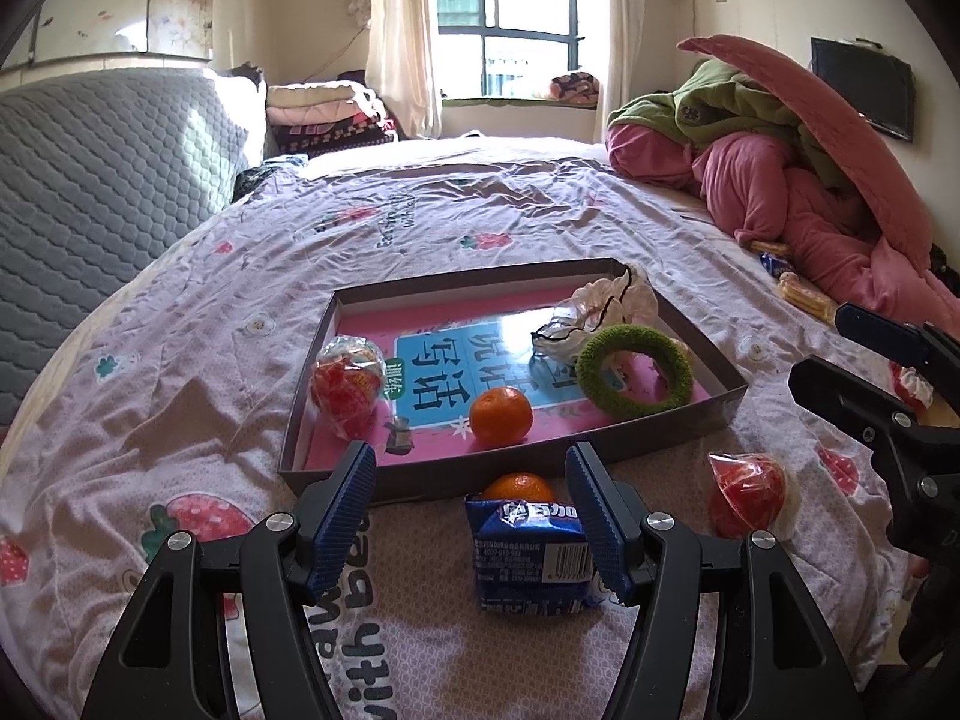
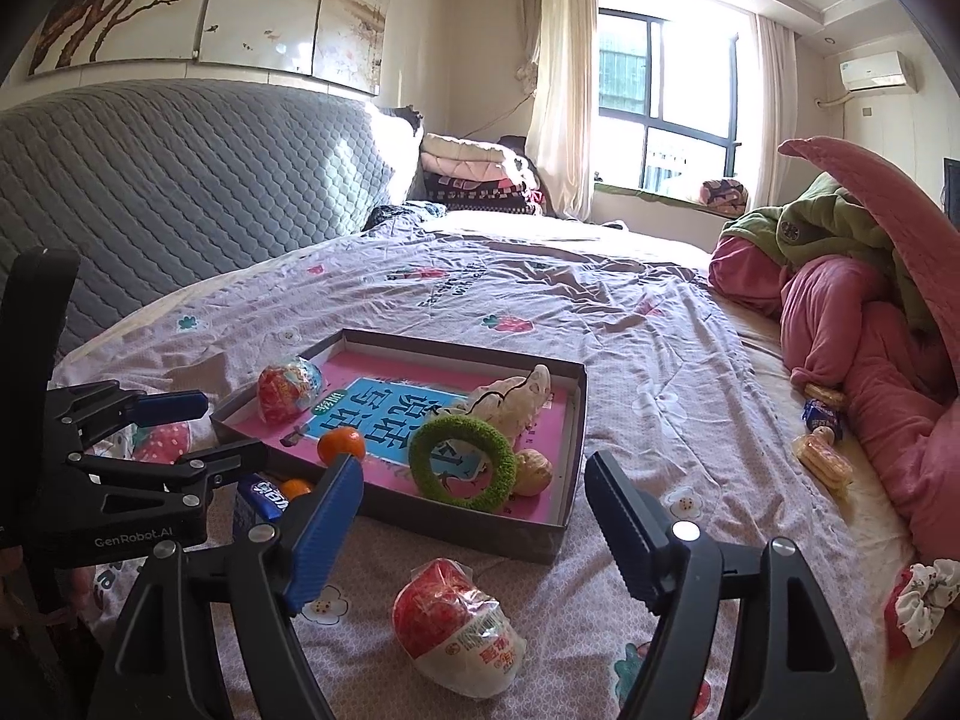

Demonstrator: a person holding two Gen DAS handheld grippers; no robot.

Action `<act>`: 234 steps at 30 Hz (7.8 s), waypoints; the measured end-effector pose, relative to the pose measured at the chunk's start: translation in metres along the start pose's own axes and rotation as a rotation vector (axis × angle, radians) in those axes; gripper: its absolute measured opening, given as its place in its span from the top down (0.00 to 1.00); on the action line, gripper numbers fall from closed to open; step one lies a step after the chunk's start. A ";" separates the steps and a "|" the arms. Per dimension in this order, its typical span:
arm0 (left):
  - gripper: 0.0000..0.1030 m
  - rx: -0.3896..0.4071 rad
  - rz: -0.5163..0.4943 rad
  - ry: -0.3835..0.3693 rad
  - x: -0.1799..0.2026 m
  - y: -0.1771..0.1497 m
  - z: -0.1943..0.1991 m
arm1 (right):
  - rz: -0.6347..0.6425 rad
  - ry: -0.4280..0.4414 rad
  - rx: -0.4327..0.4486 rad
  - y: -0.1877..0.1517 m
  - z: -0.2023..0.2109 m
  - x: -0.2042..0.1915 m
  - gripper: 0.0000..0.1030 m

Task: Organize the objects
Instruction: 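Withdraw both open tools from the tray back over the bed, then move left toward the blue biscuit packet while right approaches the red-white egg bag, then close right on the egg bag while left closes on the blue packet, then carry the blue packet with left while right carries the egg bag over the tray, then lower and release the blue packet into the tray with left while right lowers the egg bag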

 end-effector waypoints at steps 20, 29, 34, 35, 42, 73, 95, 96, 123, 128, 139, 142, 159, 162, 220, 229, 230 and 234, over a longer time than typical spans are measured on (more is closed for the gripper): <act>0.35 -0.038 0.018 -0.003 -0.001 -0.031 0.009 | -0.025 0.009 -0.025 -0.022 0.014 -0.005 0.26; 0.35 -0.066 0.018 -0.010 0.000 -0.047 0.009 | -0.039 0.008 -0.043 -0.033 0.019 -0.006 0.26; 0.35 -0.075 0.008 -0.021 0.002 -0.052 0.010 | -0.027 0.002 -0.061 -0.039 0.019 -0.007 0.26; 0.35 -0.078 0.008 -0.024 0.002 -0.054 0.010 | -0.025 0.000 -0.065 -0.040 0.018 -0.006 0.26; 0.35 -0.110 0.022 -0.051 0.003 -0.064 0.004 | 0.008 -0.012 -0.096 -0.050 0.014 -0.007 0.26; 0.24 -0.140 0.066 -0.098 0.006 -0.067 -0.032 | 0.051 -0.021 -0.229 -0.082 -0.020 0.001 0.18; 0.23 -0.153 0.072 -0.110 0.012 -0.054 -0.052 | 0.028 -0.008 -0.302 -0.080 -0.057 0.007 0.18; 0.23 -0.157 0.072 -0.109 0.012 -0.054 -0.054 | 0.035 -0.007 -0.311 -0.081 -0.059 0.006 0.18; 0.47 -0.183 0.119 -0.084 0.019 -0.054 -0.064 | 0.003 0.028 -0.360 -0.089 -0.070 -0.013 0.46; 0.47 -0.165 0.153 -0.099 0.013 -0.052 -0.055 | -0.003 0.033 -0.334 -0.085 -0.066 -0.016 0.47; 0.48 -0.096 0.157 -0.109 -0.001 -0.041 -0.027 | 0.039 0.045 -0.249 -0.065 -0.053 -0.034 0.47; 0.48 -0.092 0.163 -0.120 -0.005 -0.040 -0.022 | 0.026 0.057 -0.230 -0.059 -0.051 -0.037 0.47; 0.48 -0.008 0.170 -0.074 -0.034 -0.017 -0.004 | -0.042 0.063 -0.091 -0.015 -0.036 -0.040 0.47; 0.48 -0.002 0.161 -0.061 -0.036 -0.013 -0.003 | -0.039 0.052 -0.063 -0.007 -0.034 -0.041 0.47; 0.47 0.000 0.161 0.006 -0.081 0.063 -0.083 | -0.109 -0.054 -0.006 0.049 -0.107 -0.016 0.46; 0.47 -0.032 0.085 0.000 -0.054 0.043 -0.088 | -0.057 -0.034 -0.062 0.029 -0.115 -0.029 0.46; 0.47 -0.036 0.076 0.005 -0.052 0.042 -0.089 | -0.051 -0.038 -0.067 0.027 -0.116 -0.030 0.46; 0.47 -0.046 0.059 0.013 -0.049 0.035 -0.092 | -0.042 -0.035 -0.077 0.022 -0.117 -0.031 0.46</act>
Point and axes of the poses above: each gripper's, at about its wrist camera, not at the fingertips, and z roughly against the way its jaws point, x to its right, y to its top, the point moved 6 cm from there along -z, roughly the way its jaws point, and after that the axes turned 3 degrees about -x, right-handed, at the moved point
